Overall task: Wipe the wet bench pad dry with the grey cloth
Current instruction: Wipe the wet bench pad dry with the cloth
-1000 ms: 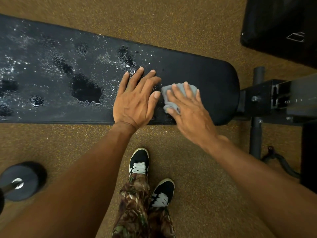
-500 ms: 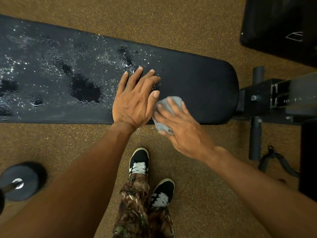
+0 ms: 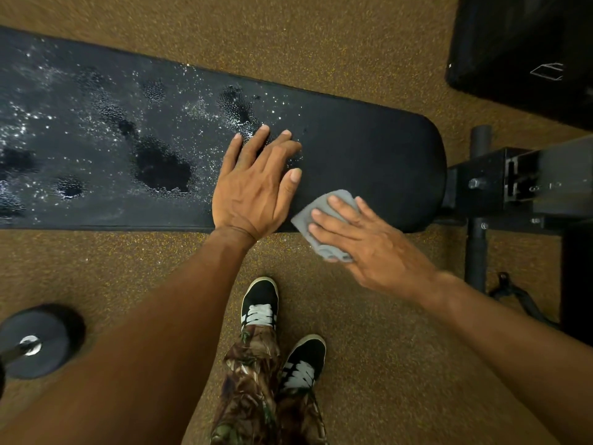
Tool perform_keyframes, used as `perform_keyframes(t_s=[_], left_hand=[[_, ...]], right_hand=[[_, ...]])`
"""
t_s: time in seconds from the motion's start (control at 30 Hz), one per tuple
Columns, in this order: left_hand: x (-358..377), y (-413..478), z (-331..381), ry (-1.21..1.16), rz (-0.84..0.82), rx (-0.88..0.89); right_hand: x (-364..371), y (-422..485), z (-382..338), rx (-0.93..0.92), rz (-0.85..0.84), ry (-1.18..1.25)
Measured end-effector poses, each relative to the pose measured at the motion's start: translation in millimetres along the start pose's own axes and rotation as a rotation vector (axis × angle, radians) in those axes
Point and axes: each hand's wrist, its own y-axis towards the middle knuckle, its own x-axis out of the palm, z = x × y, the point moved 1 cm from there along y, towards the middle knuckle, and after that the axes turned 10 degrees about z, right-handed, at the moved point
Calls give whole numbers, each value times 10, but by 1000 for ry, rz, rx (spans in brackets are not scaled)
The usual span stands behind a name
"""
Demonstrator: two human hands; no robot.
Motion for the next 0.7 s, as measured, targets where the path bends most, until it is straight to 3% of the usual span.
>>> perform_keyframes(t_s=[0.13,0.33,0.53,0.7], left_hand=[[-2,2,-3,-18,9,-7],[-12,2,0,-28,20,-8],[-4,-3,-5,-35,19,-7],[1,3,-11,-38,19,-6]], right_hand=[[22,179,-115,81,48,29],[50,-98,24,-106,-18,-137],[47,-25,-24,53,54,-97],[152,67,-176,-43,4,-133]])
